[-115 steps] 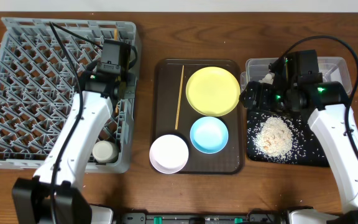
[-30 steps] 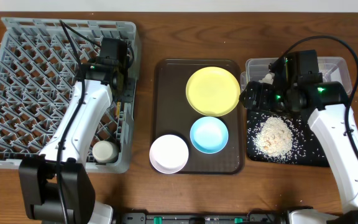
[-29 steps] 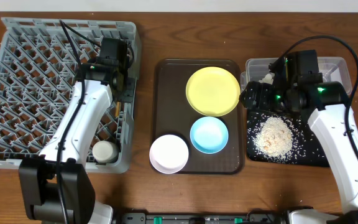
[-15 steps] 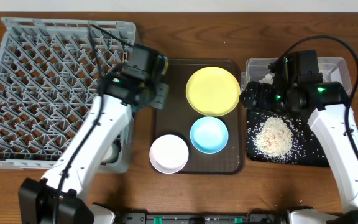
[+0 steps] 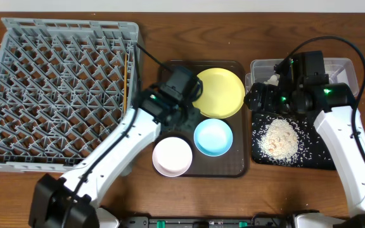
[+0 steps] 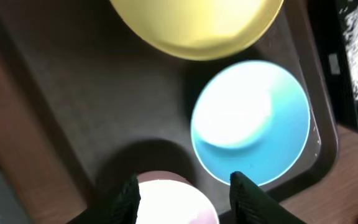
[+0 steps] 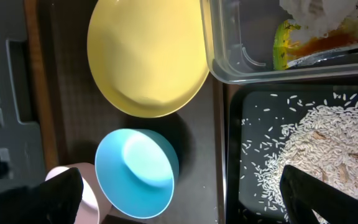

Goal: Sort waste into correct bins and load items into the dishwasher

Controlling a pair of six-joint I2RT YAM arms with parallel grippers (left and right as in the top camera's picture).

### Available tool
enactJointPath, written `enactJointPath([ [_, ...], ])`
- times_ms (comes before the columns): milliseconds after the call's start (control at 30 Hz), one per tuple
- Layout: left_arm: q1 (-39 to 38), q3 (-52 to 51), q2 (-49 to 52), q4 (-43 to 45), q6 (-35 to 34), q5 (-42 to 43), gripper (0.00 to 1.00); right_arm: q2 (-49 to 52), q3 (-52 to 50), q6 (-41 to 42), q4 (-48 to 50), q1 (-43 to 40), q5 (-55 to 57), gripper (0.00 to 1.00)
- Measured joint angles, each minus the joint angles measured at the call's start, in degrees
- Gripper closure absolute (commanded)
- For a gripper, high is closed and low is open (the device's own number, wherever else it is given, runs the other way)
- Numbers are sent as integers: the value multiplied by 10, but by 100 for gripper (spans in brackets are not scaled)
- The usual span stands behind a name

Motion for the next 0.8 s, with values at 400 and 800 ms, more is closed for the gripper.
enactJointPath([
  [400, -20, -24, 84, 53, -36, 5, 53, 0, 0, 0, 0, 0, 0, 1],
  [800, -35, -30, 167, 81, -56, 13, 80, 0, 0, 0, 0, 0, 0, 1],
])
